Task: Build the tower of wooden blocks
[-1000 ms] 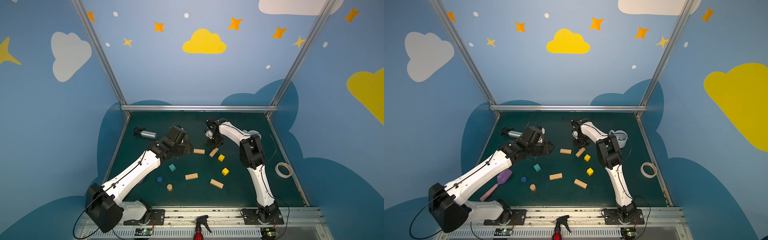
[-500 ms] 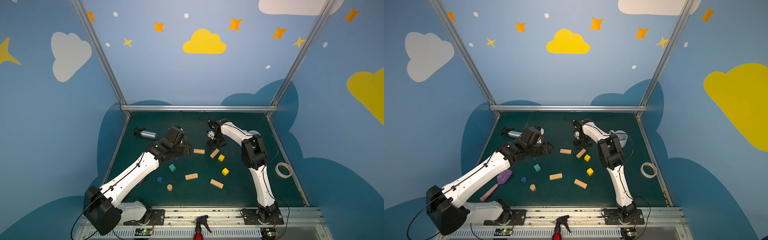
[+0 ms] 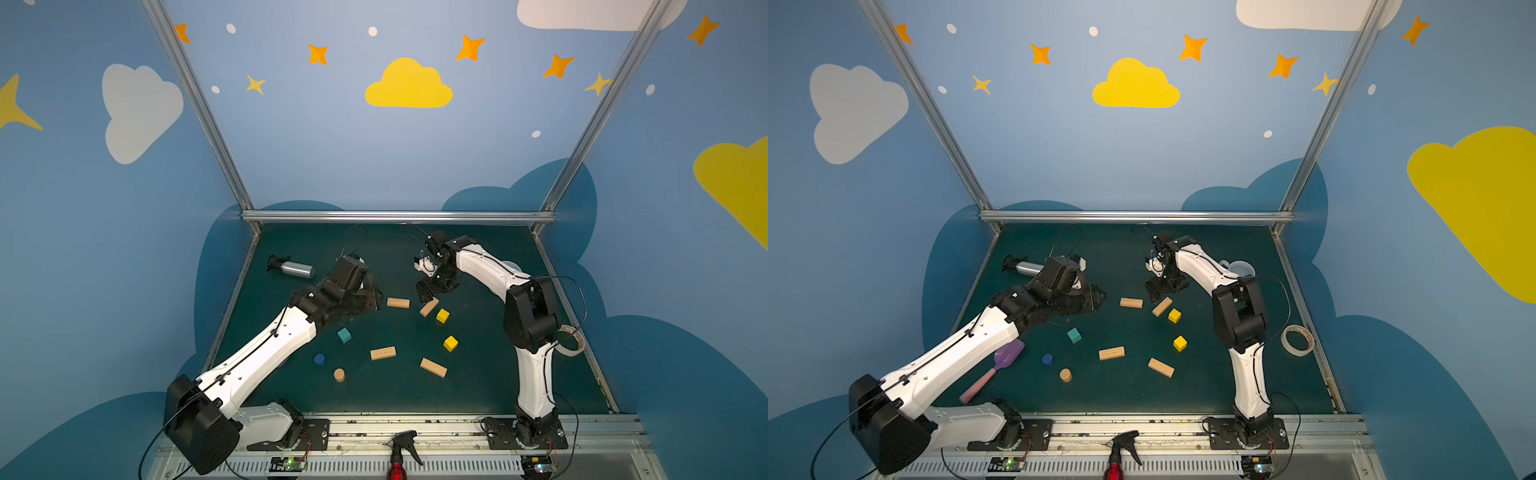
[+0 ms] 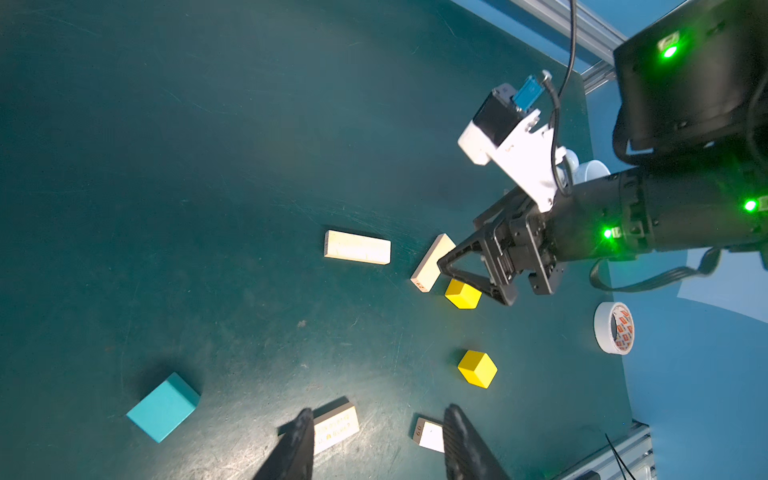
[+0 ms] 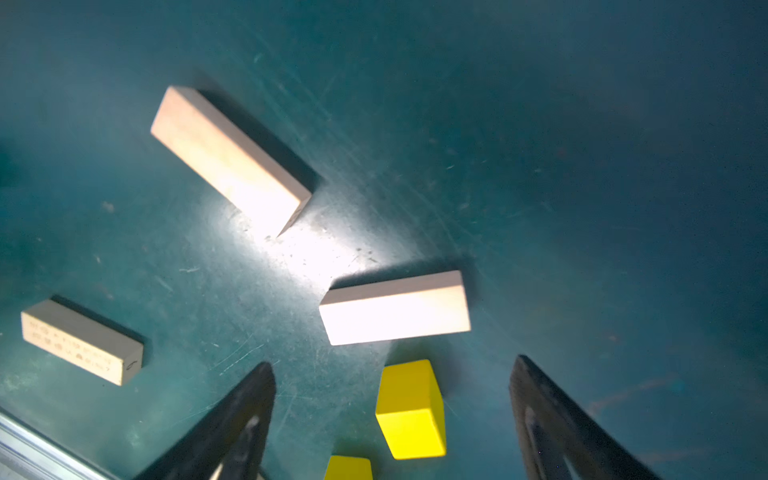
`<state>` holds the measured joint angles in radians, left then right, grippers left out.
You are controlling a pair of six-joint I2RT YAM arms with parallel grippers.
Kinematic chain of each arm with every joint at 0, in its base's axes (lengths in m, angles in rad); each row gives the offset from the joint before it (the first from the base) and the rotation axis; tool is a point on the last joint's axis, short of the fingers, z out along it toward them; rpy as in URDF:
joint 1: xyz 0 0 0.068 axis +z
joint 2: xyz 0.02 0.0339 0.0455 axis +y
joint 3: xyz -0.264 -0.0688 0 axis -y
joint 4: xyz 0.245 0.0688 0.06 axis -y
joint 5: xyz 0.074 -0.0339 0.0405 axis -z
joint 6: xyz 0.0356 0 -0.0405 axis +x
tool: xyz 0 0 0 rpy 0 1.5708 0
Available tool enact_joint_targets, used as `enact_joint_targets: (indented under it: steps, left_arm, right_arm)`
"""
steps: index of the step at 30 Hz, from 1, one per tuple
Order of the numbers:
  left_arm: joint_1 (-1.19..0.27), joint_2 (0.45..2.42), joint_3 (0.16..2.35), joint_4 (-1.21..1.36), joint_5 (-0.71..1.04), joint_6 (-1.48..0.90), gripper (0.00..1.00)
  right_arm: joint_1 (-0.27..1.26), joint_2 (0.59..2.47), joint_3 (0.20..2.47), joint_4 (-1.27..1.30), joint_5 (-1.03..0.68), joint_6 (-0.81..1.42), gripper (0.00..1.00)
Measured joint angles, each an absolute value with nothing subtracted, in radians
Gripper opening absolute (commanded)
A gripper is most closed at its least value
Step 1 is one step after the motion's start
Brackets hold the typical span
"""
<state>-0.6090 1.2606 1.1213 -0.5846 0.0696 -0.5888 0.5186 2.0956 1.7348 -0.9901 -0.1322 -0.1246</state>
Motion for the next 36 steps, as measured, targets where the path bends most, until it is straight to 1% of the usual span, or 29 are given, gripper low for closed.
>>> enact_joint_targets:
  steps: [9, 19, 36]
  left_arm:
    - [-0.609, 1.261, 1.121, -0.580, 0.070, -0.590, 0.51]
    - [-0.609, 1.261, 1.112, -0.581, 0.069, -0.600, 0.51]
    - [-0.610, 1.261, 1.112, -0.580, 0.069, -0.601, 0.51]
  right_arm:
    - [0.519, 2.056, 1.598, -0.890, -0.142, -0.154, 0.89]
    - [0.518, 2.051, 1.580, -0.789, -0.141, -0.196, 0.89]
    - [0.512, 2.059, 1.580, -0.764, -0.152, -0.270, 0.89]
